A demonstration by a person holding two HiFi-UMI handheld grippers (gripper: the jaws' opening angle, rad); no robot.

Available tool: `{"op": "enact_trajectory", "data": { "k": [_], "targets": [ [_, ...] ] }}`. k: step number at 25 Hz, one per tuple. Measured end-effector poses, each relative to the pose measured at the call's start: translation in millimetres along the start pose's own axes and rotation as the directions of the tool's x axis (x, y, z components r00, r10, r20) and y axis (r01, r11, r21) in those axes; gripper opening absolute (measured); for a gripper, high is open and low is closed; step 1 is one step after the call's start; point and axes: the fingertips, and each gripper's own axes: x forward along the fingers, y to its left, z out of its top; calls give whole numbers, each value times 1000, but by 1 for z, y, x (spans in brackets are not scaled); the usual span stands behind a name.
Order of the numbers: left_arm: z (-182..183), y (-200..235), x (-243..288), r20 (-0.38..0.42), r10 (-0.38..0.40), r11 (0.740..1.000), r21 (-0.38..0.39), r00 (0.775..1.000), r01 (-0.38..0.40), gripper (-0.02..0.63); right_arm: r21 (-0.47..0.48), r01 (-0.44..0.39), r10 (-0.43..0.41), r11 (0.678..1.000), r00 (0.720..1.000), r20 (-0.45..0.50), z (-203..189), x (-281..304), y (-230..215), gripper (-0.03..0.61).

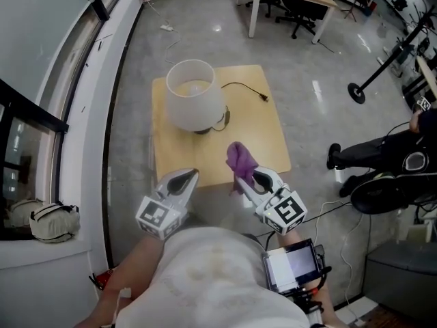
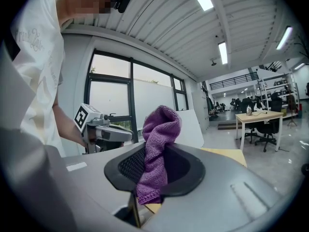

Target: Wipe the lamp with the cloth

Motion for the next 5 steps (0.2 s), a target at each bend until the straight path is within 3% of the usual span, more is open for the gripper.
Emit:
{"op": "enact_trajectory", "data": {
  "k": [5],
  "targets": [
    [-1,-11,-4,6,-8,1000,5,1000,8,0,-1,-4,4,1000,1000,8,0,-7,5,103]
  ]
}}
